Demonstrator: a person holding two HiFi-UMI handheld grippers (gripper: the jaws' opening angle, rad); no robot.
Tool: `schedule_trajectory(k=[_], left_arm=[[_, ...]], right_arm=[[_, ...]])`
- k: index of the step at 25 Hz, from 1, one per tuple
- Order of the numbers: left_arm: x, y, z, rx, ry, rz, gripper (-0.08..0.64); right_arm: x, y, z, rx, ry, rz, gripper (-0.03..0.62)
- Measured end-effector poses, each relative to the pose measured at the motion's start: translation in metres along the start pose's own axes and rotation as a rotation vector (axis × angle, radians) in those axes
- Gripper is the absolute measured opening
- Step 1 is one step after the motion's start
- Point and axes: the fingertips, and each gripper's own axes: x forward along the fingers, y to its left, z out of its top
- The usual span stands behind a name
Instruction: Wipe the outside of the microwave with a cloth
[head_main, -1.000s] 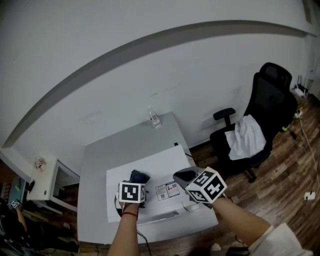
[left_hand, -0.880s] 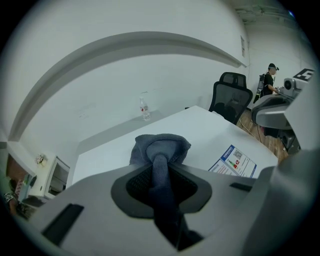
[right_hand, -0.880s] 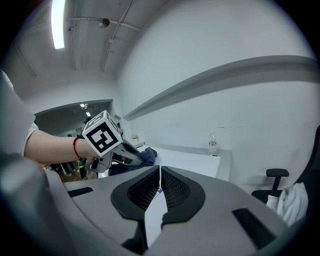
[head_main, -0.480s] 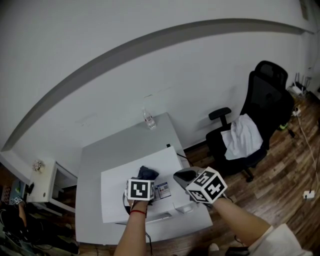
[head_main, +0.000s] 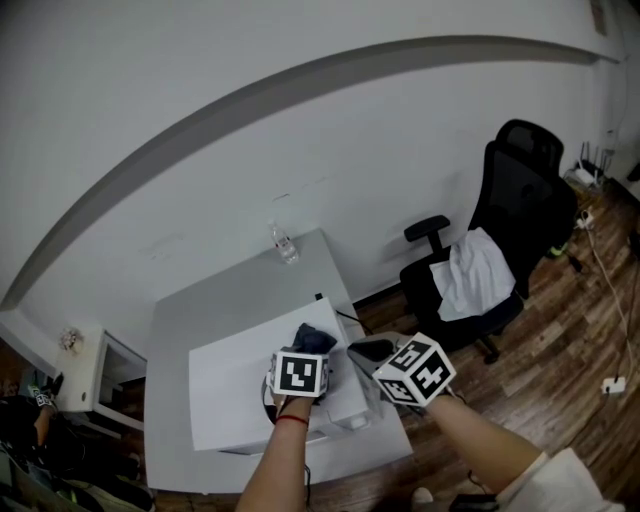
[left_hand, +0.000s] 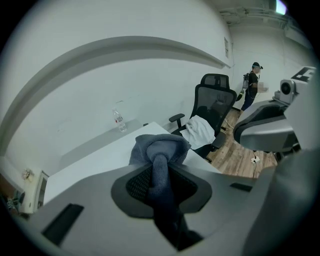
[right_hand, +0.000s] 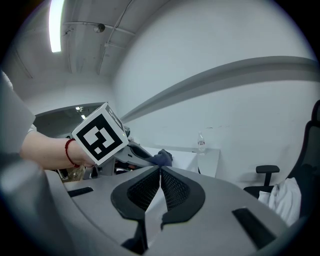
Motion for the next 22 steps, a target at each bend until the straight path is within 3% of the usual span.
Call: schedule_trajectory(k=[8,22], left_arm=[[0.012,-0.025,0.017,0.129,-0.031,-0.063,0.061],[0.04,-0.018,0.045,0.177,-0.05,-0.18,0.063]], right_arm=[[-0.003,-0.014,-0.006,0.011,-0.005,-0.031,0.034],[0.034,-0.016,0.016,0.025,-0.011,-0.12,0.034]])
